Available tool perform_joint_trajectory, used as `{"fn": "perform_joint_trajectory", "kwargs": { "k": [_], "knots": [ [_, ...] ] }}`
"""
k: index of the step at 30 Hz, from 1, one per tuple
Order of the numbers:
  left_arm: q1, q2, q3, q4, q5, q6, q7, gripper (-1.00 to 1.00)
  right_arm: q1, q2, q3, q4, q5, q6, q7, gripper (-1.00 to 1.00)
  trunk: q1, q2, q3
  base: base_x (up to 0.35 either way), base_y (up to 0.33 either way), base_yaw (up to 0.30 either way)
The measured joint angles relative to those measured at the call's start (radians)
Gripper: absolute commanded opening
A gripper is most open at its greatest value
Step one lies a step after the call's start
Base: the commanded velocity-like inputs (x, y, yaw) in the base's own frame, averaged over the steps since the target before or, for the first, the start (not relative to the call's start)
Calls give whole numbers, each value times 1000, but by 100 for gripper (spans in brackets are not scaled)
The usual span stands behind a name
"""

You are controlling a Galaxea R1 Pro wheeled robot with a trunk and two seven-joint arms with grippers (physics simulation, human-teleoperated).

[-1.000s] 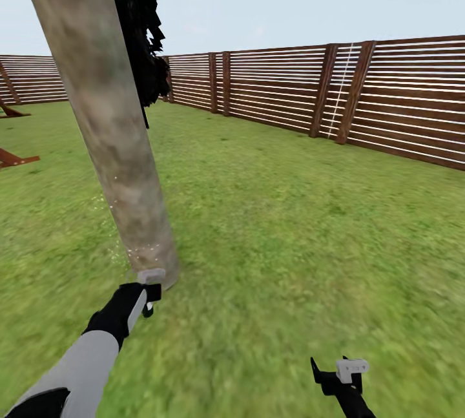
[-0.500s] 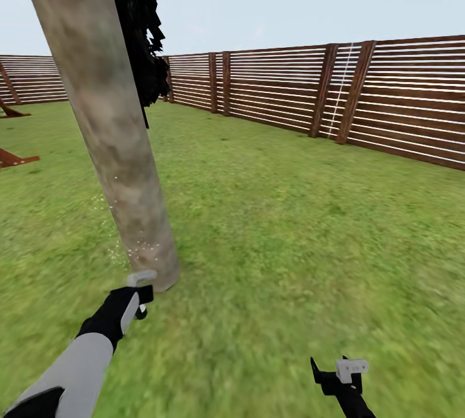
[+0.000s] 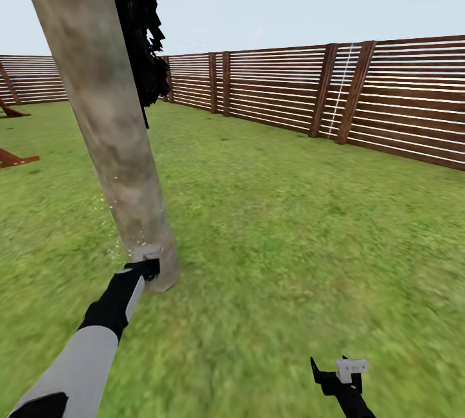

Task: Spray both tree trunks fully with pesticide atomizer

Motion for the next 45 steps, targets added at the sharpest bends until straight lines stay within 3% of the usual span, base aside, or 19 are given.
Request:
{"fn": "perform_joint_trajectory", "kwargs": {
  "k": [2, 8, 10, 16, 18, 21, 23, 26, 28, 29, 32, 35, 37, 39, 40, 41, 43, 44, 45],
  "knots": [
    [0, 4, 3, -40, -1, 28, -1, -100, 0, 1, 0, 0, 0, 0, 0, 100, 0, 0, 0, 0, 0, 0],
    [2, 80, 35, -51, 1, 38, -2, -100, 0, 1, 0, 0, 0, 0, 0, 100, 0, 0, 0, 0, 0, 0],
    [2, 72, 24, -50, -1, 36, 2, -100, 0, 1, 0, 0, 0, 0, 0, 100, 0, 0, 0, -188, 0, 0],
    [1, -15, -19, -101, -8, 38, 6, -100, 0, 1, 0, 0, 0, 0, 0, 100, 0, 0, 0, -105, 0, 0],
    [1, -2, -2, -165, -7, 77, 6, -100, 0, 2, 0, 0, 0, 0, 0, 100, 0, 0, 0, -2, 0, 0],
    [1, 49, 24, -238, -5, 138, 4, -100, 0, 2, 0, 0, 0, 0, 0, 100, 0, 0, 0, 0, 0, 0],
    [2, 43, 12, -250, -4, 142, 4, -100, 0, 2, 0, 0, 0, 0, 0, 100, 0, 0, 0, 0, 0, 0],
    [1, 32, -100, -256, 3, 187, 5, -100, 0, 2, 0, 0, 0, 0, 0, 100, 0, 0, 0, 0, 0, 0],
    [1, 31, -104, -280, -1, 206, 5, -100, 0, 2, 0, 0, 0, 0, 0, 100, 0, 0, 0, 0, 0, 0],
    [1, 37, -100, -295, -2, 211, 5, -100, 0, 2, 0, 0, 0, 0, 0, 100, 0, 0, 0, 0, 0, 0],
    [1, 51, 21, -334, -11, 238, -1, -100, 0, 2, 0, 0, 0, 0, 0, 100, 0, 0, 0, 0, 0, 0],
    [2, 79, 33, -348, 0, 267, -4, -100, 0, 2, 0, 0, 0, 0, 0, 100, 0, 0, 0, 0, 0, 0],
    [2, 72, 13, -388, 3, 287, -4, -100, 0, 2, 0, 0, 0, 0, 0, 100, 0, 0, 0, 0, 0, 0],
    [2, 65, -74, -405, 11, 324, 0, -100, 0, 2, 0, 0, 0, 0, 0, 100, 0, 0, 0, 0, 0, 0],
    [1, 45, -108, -426, 15, 335, 3, -100, 0, 2, 0, 0, 0, 0, 0, 100, 0, 0, 0, 0, 0, 0],
    [0, 28, -120, -448, 9, 340, 4, -100, 0, 2, 0, 0, 0, 0, 0, 100, 0, 0, 0, 0, 0, 0],
    [0, 23, -119, -483, -2, 364, 5, -100, 0, 2, 0, 0, 0, 0, 0, 100, 0, 0, 0, 0, 0, 0],
    [0, 29, -95, -507, -11, 375, 6, -100, 0, 2, 0, 0, 0, 0, 0, 100, 0, 0, 0, 0, 0, 0],
    [0, 34, -42, -531, -16, 382, 4, -100, 0, 2, 0, 0, 0, 0, 0, 100, 0, 0, 0, 0, 0, 0]
  ]
}}
